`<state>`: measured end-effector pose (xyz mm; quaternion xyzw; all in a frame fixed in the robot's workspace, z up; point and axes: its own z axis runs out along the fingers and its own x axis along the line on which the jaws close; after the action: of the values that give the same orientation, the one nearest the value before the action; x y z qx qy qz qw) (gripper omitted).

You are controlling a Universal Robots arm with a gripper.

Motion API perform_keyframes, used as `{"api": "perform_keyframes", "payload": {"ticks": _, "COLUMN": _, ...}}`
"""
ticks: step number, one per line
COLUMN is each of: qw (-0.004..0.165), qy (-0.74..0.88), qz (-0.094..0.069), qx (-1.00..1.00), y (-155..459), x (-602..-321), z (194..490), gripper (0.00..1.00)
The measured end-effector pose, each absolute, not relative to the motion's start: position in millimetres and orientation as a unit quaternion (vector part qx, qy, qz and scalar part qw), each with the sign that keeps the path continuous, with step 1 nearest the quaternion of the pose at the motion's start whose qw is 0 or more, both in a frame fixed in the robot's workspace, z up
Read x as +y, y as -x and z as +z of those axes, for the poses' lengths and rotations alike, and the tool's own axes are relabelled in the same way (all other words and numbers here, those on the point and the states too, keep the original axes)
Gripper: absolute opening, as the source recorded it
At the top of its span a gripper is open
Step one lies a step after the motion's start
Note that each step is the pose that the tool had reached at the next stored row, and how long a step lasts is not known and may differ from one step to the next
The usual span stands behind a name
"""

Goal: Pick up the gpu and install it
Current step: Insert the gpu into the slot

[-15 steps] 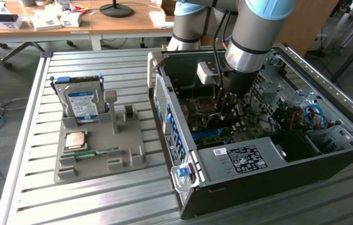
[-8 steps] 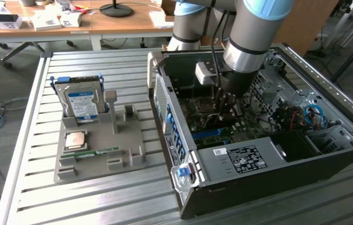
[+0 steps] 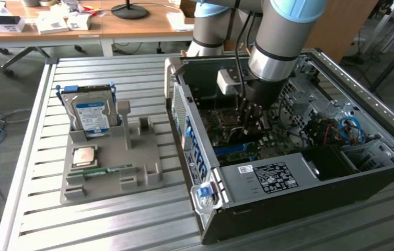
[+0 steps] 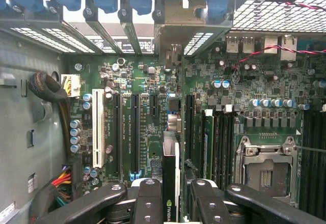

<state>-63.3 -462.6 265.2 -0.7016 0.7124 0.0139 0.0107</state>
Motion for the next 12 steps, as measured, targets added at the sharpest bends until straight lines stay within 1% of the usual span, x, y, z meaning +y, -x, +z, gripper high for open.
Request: {"api": "perform_keyframes", "payload": {"ticks": 12, "qw": 0.011, "qy": 0.702, "qz": 0.014, "qx": 0.712, "y": 66.2, "x": -462.6, "z": 265.1, "gripper": 0.26}}
